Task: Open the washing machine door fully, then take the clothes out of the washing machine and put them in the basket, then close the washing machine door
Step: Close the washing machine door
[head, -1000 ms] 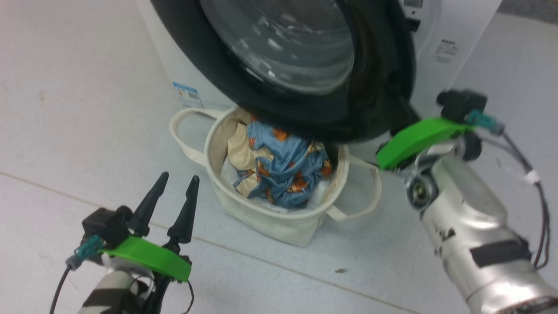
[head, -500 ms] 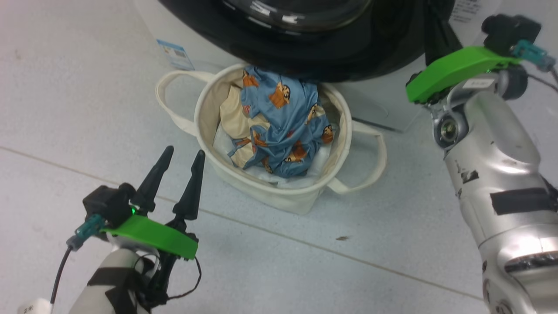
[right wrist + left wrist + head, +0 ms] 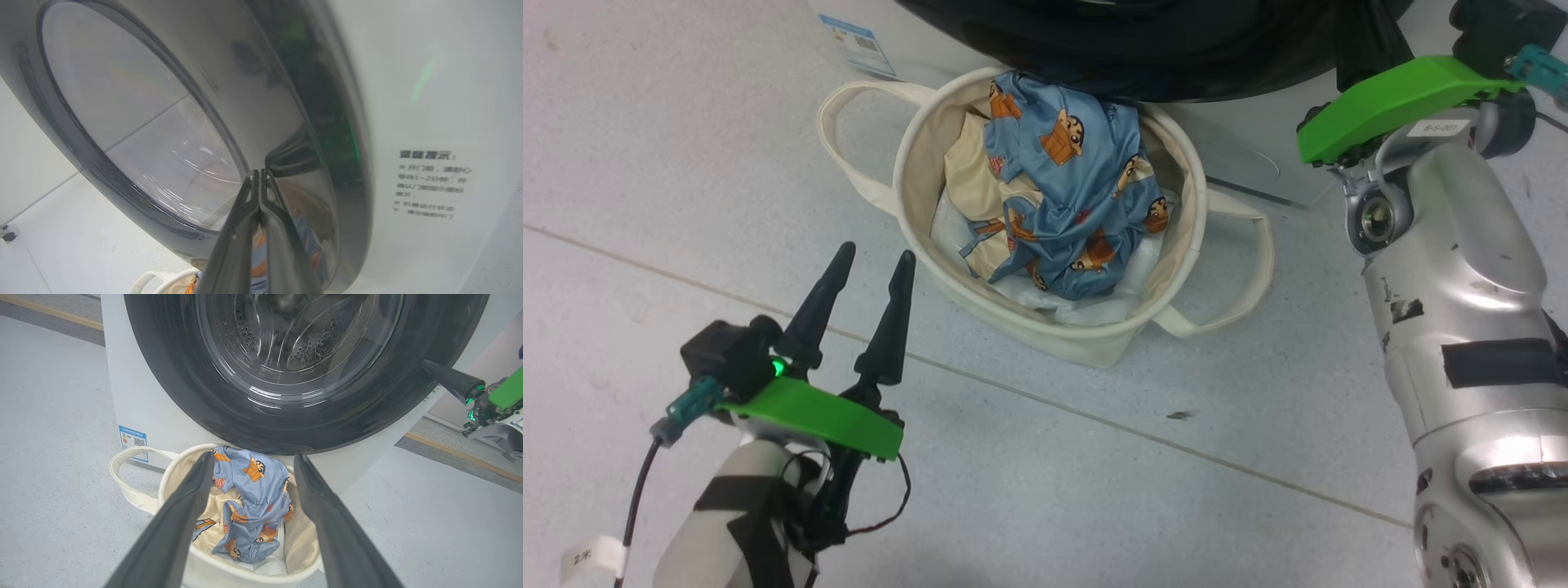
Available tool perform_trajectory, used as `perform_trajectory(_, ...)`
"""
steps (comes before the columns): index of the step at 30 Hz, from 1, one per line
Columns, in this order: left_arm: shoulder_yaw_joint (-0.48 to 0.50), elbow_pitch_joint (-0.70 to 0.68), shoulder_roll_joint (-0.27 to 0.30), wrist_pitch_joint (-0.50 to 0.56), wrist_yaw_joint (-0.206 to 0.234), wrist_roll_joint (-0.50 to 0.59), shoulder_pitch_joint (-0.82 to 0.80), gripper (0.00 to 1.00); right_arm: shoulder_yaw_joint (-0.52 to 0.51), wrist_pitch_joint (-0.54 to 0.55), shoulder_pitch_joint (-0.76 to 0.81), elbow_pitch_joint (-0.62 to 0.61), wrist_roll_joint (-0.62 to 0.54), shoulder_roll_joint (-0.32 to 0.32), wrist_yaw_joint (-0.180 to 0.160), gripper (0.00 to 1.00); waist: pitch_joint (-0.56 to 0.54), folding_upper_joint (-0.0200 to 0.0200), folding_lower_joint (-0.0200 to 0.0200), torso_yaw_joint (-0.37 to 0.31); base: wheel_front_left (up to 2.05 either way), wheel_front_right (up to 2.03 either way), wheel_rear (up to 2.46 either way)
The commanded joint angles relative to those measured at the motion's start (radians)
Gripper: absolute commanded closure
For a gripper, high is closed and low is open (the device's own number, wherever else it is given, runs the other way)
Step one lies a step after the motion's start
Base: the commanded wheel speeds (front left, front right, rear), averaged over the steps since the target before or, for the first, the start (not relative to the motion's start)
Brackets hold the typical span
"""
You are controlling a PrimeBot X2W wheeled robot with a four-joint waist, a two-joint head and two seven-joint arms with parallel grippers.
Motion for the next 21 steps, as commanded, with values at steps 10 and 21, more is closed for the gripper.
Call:
perform_trajectory(10, 0.053, -0.018, 0.032, -0.012, -0.006, -0.001, 0.003, 0.00, 0.012, -0.010, 0.012, -0.044, 0.012, -0.013, -0.011, 0.00, -0.070, 0.0000, 0.0000, -0.013, 0.00, 0.00, 0.00)
perform_trajectory(21, 0.156, -0.011, 0.103, -0.012, -0.006, 0.000, 0.122, 0.00, 0.112, -0.010, 0.278, -0.203, 0.098, -0.013, -0.011, 0.00, -0.277, 0.0000, 0.0000, -0.093, 0.00, 0.00, 0.00)
